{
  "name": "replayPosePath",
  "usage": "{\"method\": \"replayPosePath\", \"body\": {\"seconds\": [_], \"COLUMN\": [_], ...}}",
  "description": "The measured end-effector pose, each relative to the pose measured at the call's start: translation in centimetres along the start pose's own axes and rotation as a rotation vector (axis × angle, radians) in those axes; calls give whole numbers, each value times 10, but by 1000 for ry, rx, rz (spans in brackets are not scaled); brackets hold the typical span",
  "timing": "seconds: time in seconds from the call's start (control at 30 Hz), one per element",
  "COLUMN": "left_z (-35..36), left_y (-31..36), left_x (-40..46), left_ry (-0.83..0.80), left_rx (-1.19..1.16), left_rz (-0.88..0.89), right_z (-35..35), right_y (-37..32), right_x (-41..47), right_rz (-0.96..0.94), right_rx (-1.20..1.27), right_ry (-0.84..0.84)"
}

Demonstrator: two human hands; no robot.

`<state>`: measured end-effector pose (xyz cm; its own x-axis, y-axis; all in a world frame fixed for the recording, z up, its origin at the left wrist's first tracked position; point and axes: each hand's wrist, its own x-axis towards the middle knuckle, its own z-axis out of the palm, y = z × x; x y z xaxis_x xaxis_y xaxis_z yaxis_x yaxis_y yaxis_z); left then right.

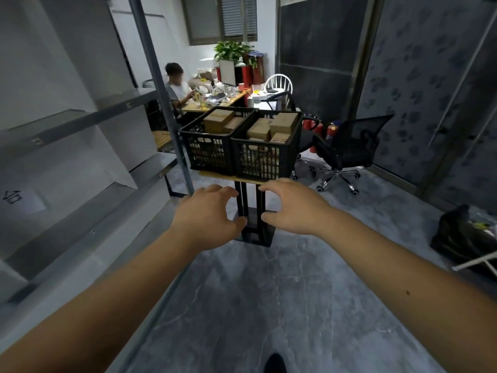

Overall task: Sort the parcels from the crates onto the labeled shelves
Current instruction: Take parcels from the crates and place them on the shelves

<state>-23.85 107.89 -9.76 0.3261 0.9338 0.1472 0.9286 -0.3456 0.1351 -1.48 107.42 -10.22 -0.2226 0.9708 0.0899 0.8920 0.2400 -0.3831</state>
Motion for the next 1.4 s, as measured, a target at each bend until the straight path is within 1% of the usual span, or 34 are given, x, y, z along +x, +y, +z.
{"method": "replayPosePath", "body": {"seconds": [0.23, 0.33, 0.43, 0.57, 0.67, 0.9, 1.0, 1.23, 1.33, 1.4], "left_z": [30, 45, 60, 75, 82, 115, 133, 168, 181, 187], "left_y": [-10, -15, -18, -33, -47, -74, -93, -139, -151, -152], "left_x": [131, 184, 232, 294, 338, 435, 480, 583, 621, 644], "left_ry": [5, -7, -19, -80, -58, -78, -123, -213, -272, -314], "left_rx": [-17, -39, -76, -158, -205, -197, -243, -287, -290, -277], "left_rz": [2, -8, 1, 3, -11, 56, 77, 187, 263, 275], "right_z": [6, 7, 8, 6, 8, 32, 41, 59, 67, 72], "right_y": [70, 98, 120, 149, 168, 193, 203, 224, 237, 245], "right_x": [114, 158, 195, 240, 272, 355, 399, 491, 518, 530], "right_rz": [39, 58, 91, 158, 207, 294, 340, 489, 567, 606], "right_rx": [34, 46, 69, 126, 195, 170, 175, 201, 208, 233], "right_ry": [50, 34, 17, 35, 55, 58, 71, 78, 99, 114]}}
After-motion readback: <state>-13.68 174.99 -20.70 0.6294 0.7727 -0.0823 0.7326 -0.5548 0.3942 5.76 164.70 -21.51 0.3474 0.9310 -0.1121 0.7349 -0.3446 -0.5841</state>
